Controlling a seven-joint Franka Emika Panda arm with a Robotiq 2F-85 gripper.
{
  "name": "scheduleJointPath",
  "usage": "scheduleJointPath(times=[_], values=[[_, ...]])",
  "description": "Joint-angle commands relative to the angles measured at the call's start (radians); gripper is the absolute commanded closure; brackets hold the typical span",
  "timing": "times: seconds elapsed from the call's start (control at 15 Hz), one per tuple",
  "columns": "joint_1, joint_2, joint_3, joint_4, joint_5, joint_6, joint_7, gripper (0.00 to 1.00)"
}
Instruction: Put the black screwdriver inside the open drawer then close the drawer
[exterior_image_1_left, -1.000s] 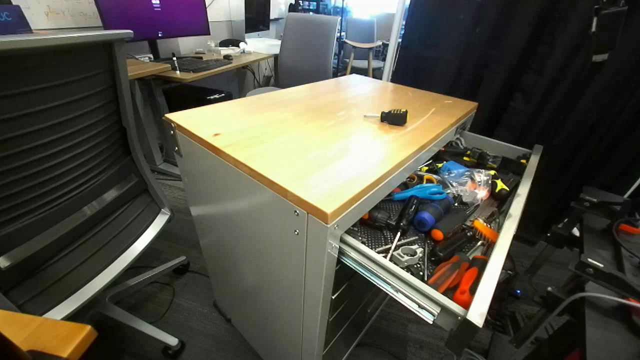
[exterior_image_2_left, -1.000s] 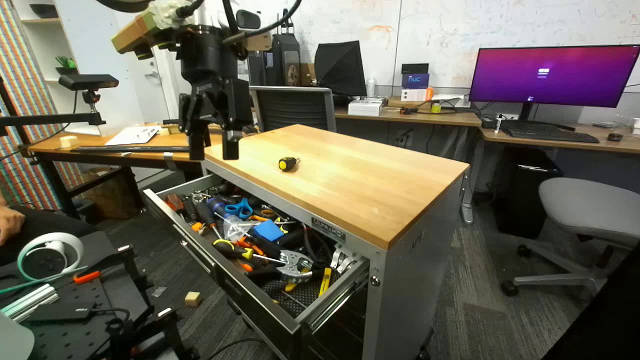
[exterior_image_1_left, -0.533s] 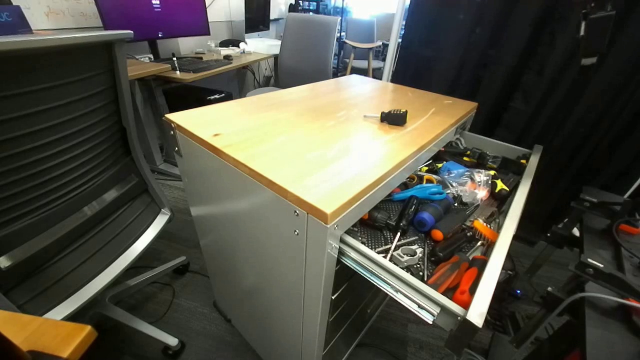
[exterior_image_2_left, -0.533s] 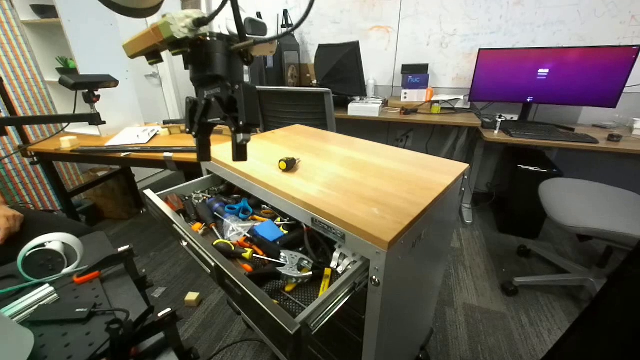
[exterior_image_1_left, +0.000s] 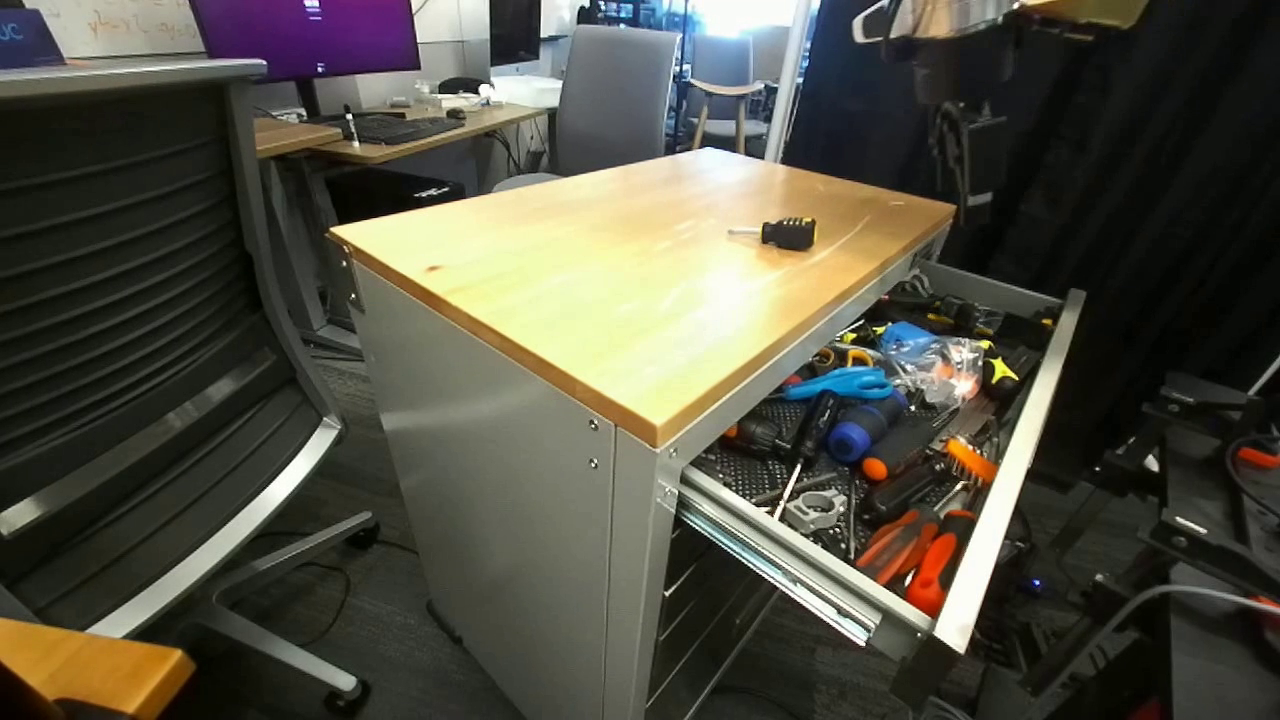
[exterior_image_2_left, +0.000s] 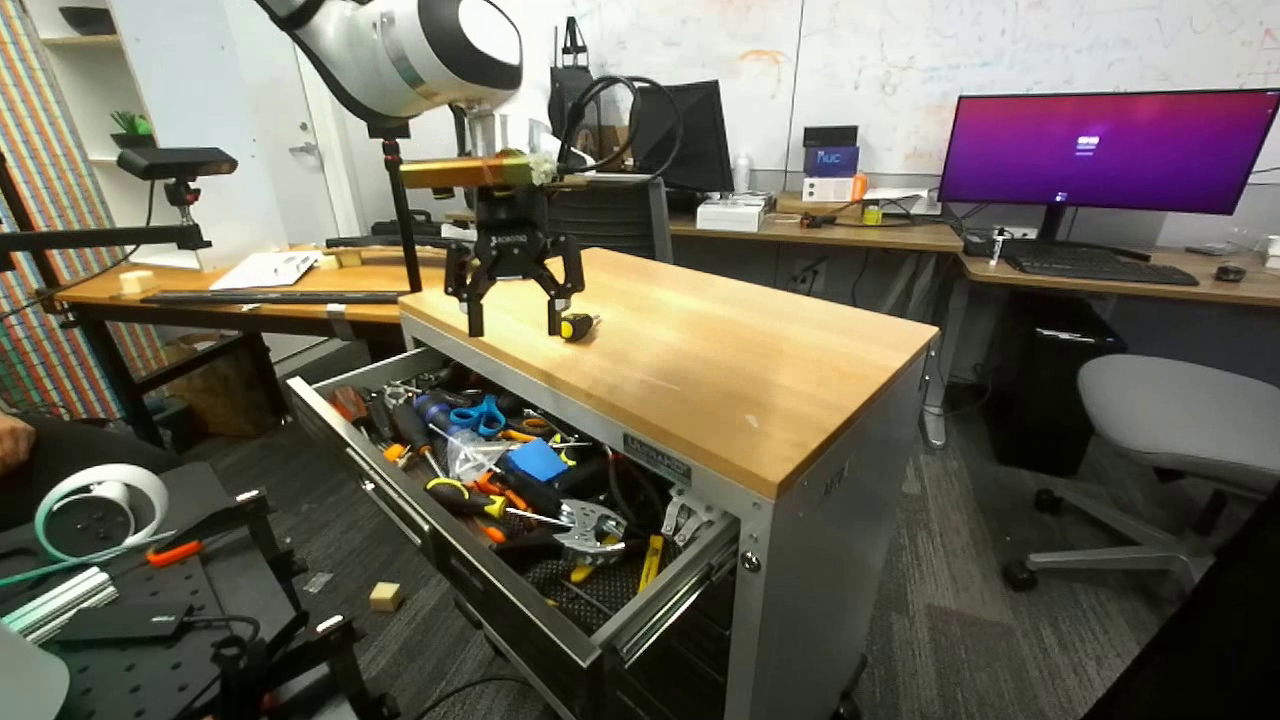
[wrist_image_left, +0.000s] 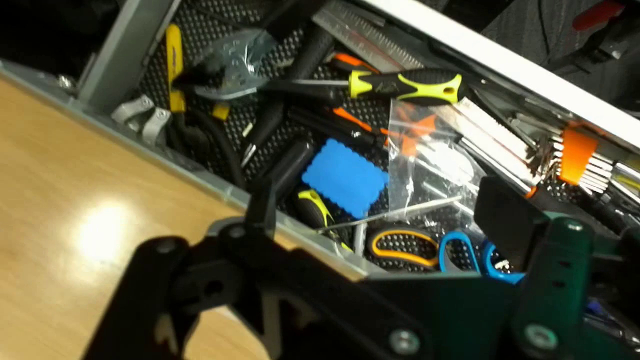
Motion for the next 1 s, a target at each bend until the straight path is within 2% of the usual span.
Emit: scheduleJointPath(times=[0.0,0.27,0.53,0.93], values=[[0.009,0.212,0.021,0.226,0.016,0.022,-0.061,0.00],[0.023,0.310,0.012,0.353,-0.030,0.007,-0.035,0.00],[0.008,0.378,0.029,0.435,0.024,-0.008,-0.079,0.00],[0.021,0.422,0.037,0.502,0.054,-0.038,-0.061,0.00]])
